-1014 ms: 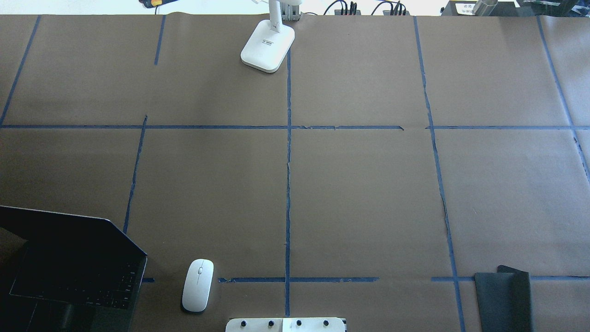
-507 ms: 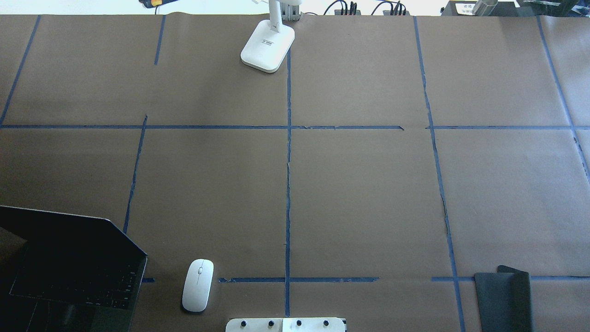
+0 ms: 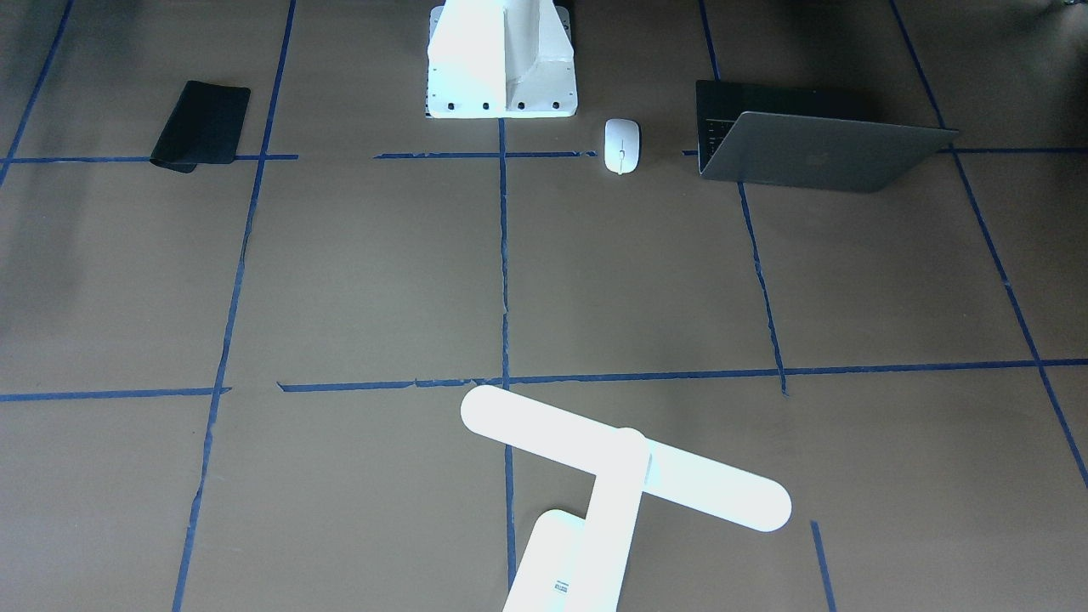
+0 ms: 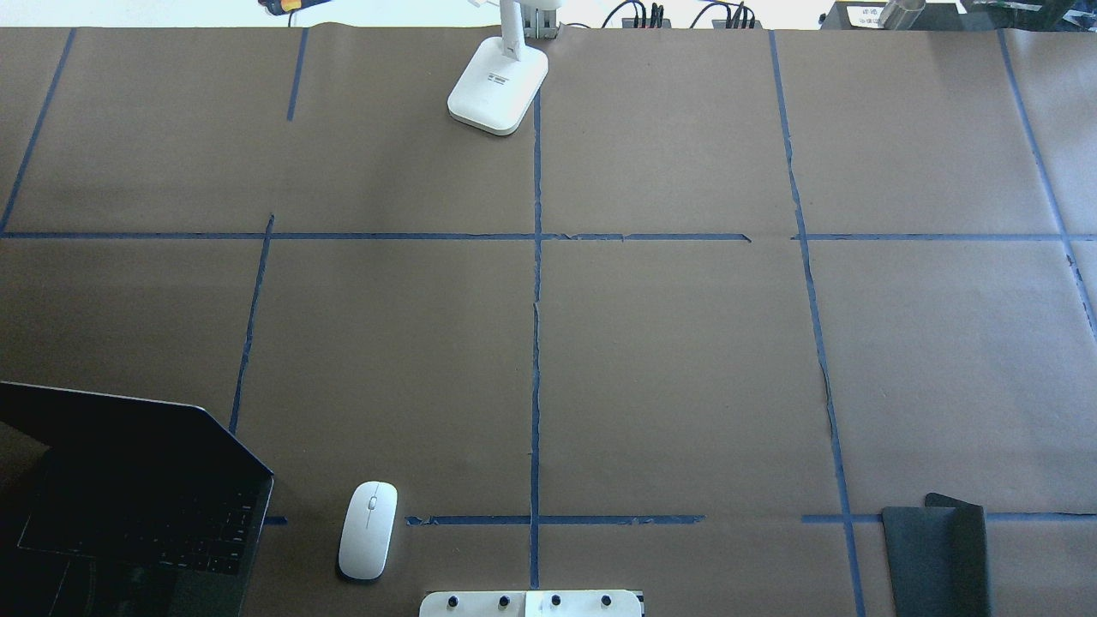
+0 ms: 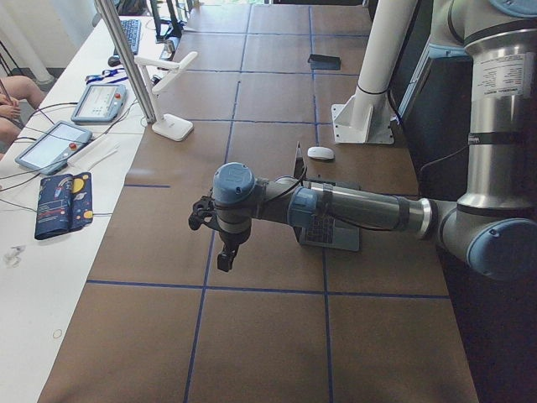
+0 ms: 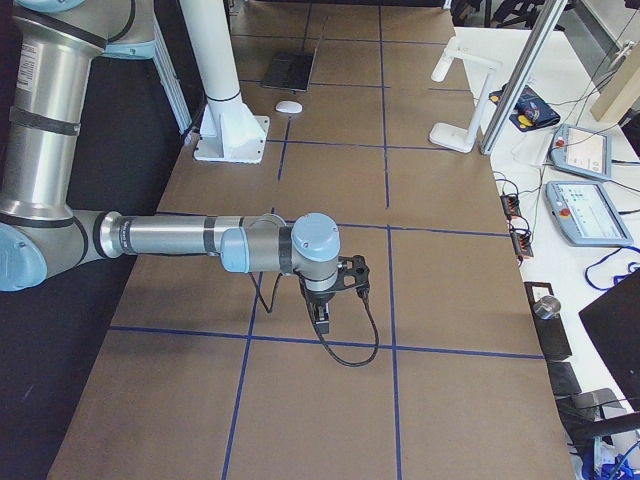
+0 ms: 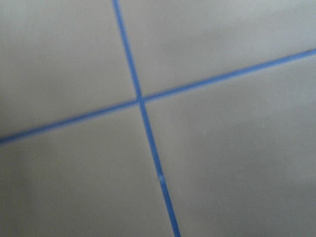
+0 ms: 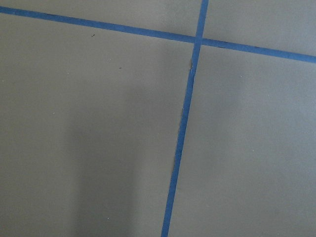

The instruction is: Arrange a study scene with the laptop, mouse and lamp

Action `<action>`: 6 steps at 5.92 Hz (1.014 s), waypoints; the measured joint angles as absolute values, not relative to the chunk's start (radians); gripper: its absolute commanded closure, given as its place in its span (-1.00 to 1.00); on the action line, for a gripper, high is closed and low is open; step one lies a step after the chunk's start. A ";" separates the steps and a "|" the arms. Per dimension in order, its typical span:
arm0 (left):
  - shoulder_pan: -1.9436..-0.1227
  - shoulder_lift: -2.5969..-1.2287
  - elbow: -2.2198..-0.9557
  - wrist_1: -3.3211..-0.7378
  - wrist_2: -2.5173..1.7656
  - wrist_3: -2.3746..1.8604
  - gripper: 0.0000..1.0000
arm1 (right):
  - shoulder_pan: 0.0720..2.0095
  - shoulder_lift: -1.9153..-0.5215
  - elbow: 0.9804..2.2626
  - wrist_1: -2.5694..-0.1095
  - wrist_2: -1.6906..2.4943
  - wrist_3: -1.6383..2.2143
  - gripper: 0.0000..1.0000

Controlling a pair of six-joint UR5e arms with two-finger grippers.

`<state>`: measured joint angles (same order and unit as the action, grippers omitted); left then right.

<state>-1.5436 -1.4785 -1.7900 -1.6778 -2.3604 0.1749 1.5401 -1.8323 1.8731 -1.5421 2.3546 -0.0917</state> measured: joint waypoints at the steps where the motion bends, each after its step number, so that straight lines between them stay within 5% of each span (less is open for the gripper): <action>1: -1.490 -1.449 -1.786 -1.830 -2.360 0.157 -1.00 | 1.540 -1.833 1.873 -1.542 2.355 -0.092 -1.00; 4: -1.242 -1.503 -1.834 -2.119 -2.423 0.079 -1.00 | 1.539 -1.833 1.872 -1.542 2.354 -0.095 -1.00; 6: -1.122 -1.512 -1.977 -2.136 -2.448 0.071 -1.00 | 1.539 -1.832 1.870 -1.542 2.353 -0.096 -1.00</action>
